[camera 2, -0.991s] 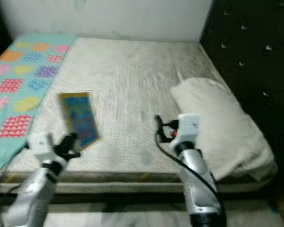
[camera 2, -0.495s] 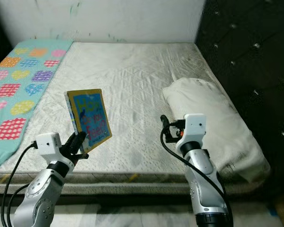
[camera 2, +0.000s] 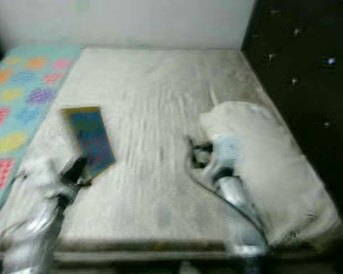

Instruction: Clean up the room

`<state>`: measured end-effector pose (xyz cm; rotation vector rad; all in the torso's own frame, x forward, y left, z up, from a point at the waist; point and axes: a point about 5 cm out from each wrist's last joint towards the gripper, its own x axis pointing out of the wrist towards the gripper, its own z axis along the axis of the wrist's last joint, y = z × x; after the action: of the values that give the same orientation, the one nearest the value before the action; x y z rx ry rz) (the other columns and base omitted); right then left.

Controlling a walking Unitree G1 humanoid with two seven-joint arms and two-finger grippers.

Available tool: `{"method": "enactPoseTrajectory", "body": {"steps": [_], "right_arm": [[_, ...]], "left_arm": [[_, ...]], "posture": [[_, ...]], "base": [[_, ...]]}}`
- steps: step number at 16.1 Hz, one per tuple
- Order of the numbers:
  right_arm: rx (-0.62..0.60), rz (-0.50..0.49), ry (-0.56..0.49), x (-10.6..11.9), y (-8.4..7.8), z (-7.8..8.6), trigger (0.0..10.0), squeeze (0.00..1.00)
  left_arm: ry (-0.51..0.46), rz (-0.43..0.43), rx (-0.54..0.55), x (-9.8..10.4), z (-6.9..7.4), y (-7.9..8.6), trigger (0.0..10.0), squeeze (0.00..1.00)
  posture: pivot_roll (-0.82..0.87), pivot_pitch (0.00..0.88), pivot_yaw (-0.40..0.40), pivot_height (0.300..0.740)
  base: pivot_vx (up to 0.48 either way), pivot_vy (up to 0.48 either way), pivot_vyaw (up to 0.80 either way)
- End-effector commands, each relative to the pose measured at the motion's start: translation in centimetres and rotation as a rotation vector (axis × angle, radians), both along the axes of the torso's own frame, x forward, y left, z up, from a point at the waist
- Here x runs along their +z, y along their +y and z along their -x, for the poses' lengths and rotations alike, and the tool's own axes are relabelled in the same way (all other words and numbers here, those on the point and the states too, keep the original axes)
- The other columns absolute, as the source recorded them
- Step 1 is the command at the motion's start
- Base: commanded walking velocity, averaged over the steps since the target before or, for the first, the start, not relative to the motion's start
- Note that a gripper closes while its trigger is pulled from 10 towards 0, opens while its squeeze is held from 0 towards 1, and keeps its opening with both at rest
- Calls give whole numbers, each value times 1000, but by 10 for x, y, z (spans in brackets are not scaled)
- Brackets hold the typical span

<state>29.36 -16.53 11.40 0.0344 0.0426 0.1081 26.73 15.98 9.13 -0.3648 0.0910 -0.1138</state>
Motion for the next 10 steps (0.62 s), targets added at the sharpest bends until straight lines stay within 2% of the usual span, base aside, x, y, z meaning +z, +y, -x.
{"method": "enactPoseTrajectory", "body": {"steps": [1,2,10], "right_arm": [[26,-18,-41,10,11,-3,10000,0],[24,-17,-40,9,11,-3,10000,0],[26,-19,-45,9,11,-4,10000,0]], "left_arm": [[-12,-36,13,2,4,10,10000,0],[-17,-42,8,2,4,9,10000,0],[-21,-48,9,3,5,9,10000,0]], "posture": [[-135,57,-4,740],[-136,57,-4,740],[-129,54,-5,740]], "base": [[0,0,0],[0,0,0],[0,-469,0]]}}
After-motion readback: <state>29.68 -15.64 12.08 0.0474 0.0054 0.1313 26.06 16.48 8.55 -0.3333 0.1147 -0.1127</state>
